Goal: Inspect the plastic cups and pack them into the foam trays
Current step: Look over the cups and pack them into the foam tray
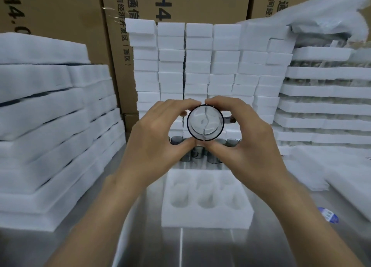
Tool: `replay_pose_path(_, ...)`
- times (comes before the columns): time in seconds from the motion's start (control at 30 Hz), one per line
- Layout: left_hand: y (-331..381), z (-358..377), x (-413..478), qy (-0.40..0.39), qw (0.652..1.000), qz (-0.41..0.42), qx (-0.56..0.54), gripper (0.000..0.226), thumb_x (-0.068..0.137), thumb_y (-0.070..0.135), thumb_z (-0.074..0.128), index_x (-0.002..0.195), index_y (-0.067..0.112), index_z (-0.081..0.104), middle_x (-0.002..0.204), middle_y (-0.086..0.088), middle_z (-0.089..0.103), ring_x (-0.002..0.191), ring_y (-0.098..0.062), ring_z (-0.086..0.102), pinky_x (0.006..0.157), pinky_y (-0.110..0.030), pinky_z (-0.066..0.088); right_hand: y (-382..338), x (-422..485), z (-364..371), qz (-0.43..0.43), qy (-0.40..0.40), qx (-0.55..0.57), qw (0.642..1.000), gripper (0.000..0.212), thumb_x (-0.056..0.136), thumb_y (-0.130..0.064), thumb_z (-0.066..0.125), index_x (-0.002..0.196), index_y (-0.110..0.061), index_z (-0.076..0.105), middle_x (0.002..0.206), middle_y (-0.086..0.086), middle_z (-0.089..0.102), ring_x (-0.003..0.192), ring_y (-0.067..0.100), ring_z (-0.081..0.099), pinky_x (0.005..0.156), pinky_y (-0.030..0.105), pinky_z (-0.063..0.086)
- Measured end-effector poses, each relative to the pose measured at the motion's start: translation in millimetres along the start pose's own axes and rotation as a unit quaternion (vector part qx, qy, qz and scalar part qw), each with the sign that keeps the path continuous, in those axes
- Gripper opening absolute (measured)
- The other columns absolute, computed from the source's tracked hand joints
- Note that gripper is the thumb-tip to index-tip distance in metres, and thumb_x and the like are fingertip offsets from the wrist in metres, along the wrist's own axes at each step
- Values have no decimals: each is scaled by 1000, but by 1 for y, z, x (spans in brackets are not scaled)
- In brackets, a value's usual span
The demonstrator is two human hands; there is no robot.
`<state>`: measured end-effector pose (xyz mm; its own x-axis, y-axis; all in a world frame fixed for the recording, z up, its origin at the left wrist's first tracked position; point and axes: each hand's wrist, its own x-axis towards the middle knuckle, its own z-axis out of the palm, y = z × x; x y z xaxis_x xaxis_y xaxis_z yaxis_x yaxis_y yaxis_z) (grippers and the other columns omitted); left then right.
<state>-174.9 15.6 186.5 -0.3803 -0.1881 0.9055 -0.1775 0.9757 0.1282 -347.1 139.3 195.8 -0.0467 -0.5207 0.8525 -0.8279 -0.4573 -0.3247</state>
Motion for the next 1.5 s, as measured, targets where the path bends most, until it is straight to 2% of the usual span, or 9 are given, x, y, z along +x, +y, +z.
replay_pose_path(0.23,9,8,1,19,996,-27,-80,72,84,21,85,149,31,54,136,21,64,121,-12,64,91,-13,43,-11,4,-10,4,6,11,1000,63,82,-15,89,138,-21,61,129,-13,67,123,10,61,106,27,47)
replay_pose_path(0.47,25,5,2,30,990,-15,-134,87,87,39,89,159,42,41,119,17,65,113,-22,67,88,-31,55,-32,7,-15,175,-14,231,957,50,90,-62,66,135,-40,57,89,1,81,88,19,78,83,33,63)
replay_pose_path(0.63,29,5,0,28,990,-67,-120,84,74,38,99,148,38,59,100,12,73,100,-18,71,79,-11,44,-30,7,-9,257,3,213,942,55,86,-83,48,111,-41,72,97,0,80,93,22,77,94,58,59)
replay_pose_path(0.8,39,7,0,33,988,-97,-120,74,73,53,94,140,36,67,99,11,77,94,-17,72,73,-8,44,-29,9,-10,261,15,184,947,59,97,-79,37,102,-33,73,93,0,79,84,15,77,73,31,63)
replay_pose_path(0.9,41,10,1,37,979,-137,-145,63,76,53,93,134,38,71,96,11,78,94,-18,71,68,-11,44,-28,8,-11,256,7,188,948,63,98,-78,36,102,-27,71,78,11,76,66,24,74,61,33,59)
replay_pose_path(1.03,43,12,2,49,968,-175,-173,53,75,57,90,124,47,73,90,14,77,91,-16,72,65,-9,43,-27,6,-11,245,-12,191,950,54,95,-79,40,105,-34,68,74,7,75,69,21,75,67,28,53)
replay_pose_path(1.17,43,12,2,62,959,-190,-203,49,80,54,87,125,44,73,92,11,78,86,-15,74,63,-11,46,-25,6,-14,255,-52,172,950,54,79,-80,61,113,-39,66,101,-9,78,94,8,73,76,24,48)
replay_pose_path(1.37,35,13,1,-1,955,-204,-214,64,84,52,84,142,47,58,119,13,75,107,-17,74,71,-26,52,-21,9,-16,255,-10,237,937,38,78,-44,86,109,-27,73,100,-8,77,95,12,75,74,23,59)
replay_pose_path(1.5,27,4,1,-54,974,-161,-150,74,88,41,80,152,53,45,141,23,58,126,-7,62,80,-28,57,-15,6,-23,177,17,110,978,50,84,-25,89,127,-36,68,118,-17,70,112,5,68,86,25,57)
